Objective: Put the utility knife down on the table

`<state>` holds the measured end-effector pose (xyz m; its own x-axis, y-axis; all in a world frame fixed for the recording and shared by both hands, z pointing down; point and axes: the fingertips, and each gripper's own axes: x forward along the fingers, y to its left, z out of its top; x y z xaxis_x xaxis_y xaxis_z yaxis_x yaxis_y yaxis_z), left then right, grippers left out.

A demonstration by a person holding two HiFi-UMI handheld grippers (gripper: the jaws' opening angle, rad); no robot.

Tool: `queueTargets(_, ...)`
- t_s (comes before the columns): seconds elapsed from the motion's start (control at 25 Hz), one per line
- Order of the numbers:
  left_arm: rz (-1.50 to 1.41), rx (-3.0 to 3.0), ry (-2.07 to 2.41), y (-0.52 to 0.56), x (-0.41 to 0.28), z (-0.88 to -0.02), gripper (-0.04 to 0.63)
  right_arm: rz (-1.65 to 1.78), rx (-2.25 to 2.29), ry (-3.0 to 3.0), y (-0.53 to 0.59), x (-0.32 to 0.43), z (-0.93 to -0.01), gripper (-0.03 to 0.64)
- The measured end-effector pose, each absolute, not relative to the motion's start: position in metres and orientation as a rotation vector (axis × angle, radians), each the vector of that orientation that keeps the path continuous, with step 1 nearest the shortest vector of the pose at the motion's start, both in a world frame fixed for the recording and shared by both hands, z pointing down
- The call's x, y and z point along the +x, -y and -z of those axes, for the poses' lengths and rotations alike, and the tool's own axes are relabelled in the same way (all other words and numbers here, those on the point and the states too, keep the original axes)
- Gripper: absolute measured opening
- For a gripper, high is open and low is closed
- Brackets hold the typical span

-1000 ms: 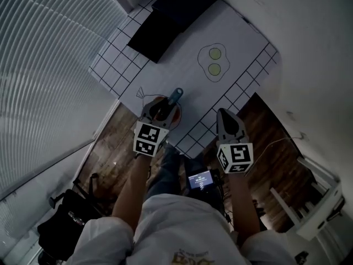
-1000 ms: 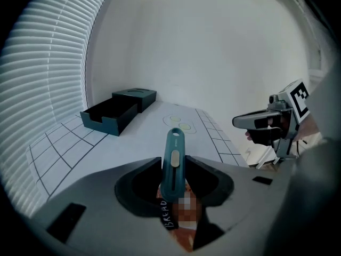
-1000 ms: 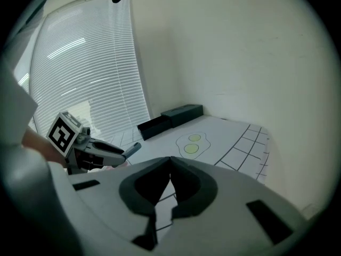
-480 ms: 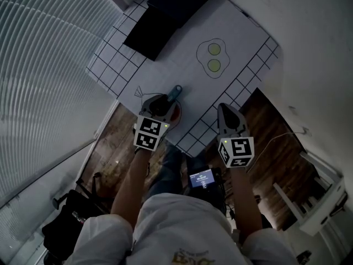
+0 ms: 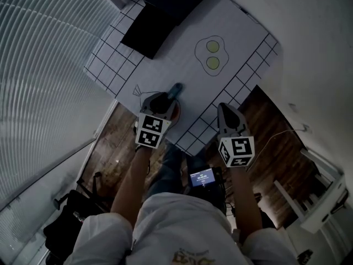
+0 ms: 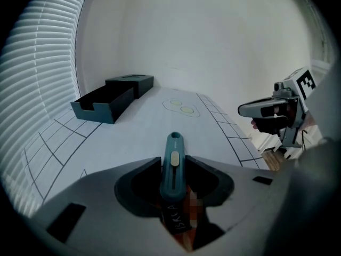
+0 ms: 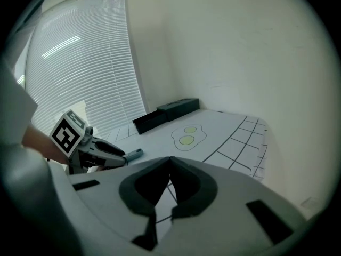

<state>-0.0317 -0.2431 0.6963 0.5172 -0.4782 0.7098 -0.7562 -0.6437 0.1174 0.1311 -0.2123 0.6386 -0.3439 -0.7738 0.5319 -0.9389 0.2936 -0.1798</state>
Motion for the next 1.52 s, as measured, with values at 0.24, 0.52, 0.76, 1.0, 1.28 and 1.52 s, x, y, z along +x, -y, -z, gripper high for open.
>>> queueTargets(0.24,-0.888,2.340,1.016,0.243,-0.032,-0.696,0.147,-0.664,1.551,2.222,0.211,0.133,-0.637,0.008)
queueTargets(0.52,-0.840,2.348,1.030,0.245,-0.033,-0.690,0.155,-0.663,1.555,2.223,0.209,0.132,-0.634,0.008)
queueTargets(0.76,-0.820,2.357,1.045,0.247,-0.036,-0.683,0.158,-0.659,1.562,2.225,0.208,0.131,-0.631,0.008)
queueTargets(1.0,-0.807,2.371,1.030,0.243,-0.038,-0.679,0.148,-0.655,1.581,2.226,0.204,0.130,-0.625,0.008)
queueTargets(1.28,-0.774,2.406,1.090,0.239,-0.048,-0.657,0.020,-0.626,1.584,2.237,0.196,0.124,-0.611,0.008)
queueTargets(1.52,-0.724,2.407,1.087,0.232,-0.059,-0.648,0.008,-0.602,1.594,2.245,0.192,0.119,-0.597,0.008)
